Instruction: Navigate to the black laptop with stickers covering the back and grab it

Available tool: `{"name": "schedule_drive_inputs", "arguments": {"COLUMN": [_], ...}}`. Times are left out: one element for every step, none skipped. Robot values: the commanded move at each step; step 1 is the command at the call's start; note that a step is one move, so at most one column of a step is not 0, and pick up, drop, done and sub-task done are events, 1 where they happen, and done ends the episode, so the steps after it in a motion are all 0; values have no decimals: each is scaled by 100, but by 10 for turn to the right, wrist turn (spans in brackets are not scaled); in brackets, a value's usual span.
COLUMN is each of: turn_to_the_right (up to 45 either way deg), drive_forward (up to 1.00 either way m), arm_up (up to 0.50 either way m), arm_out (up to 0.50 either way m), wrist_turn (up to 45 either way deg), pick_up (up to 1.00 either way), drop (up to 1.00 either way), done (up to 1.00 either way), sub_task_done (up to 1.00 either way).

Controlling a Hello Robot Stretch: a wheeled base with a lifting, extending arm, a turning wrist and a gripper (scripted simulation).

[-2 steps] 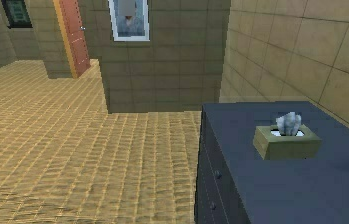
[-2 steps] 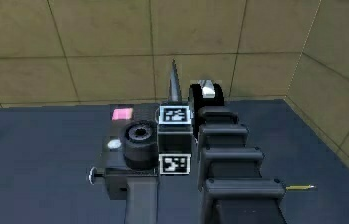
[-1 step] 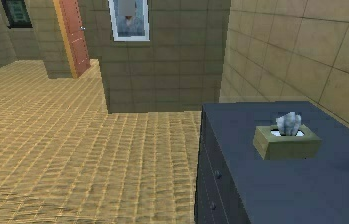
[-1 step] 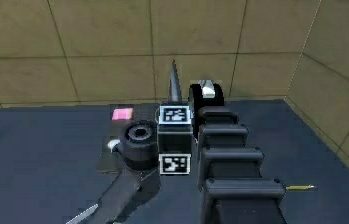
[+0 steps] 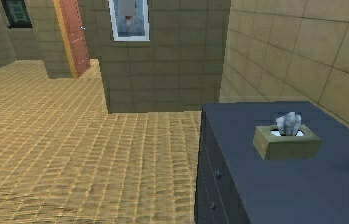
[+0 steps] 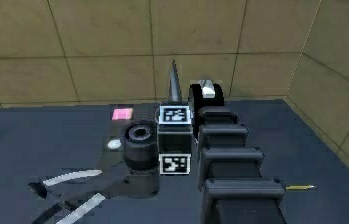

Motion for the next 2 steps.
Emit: {"name": "schedule_drive_inputs", "arguments": {"turn_to_the_right": [0,0], "drive_forward": [0,0], "arm_up": [0,0], "arm_out": [0,0], "wrist_turn": [450,330], "pick_up": [0,0], "drop": [0,0], "done": [0,0], "sub_task_done": [0,0]}}
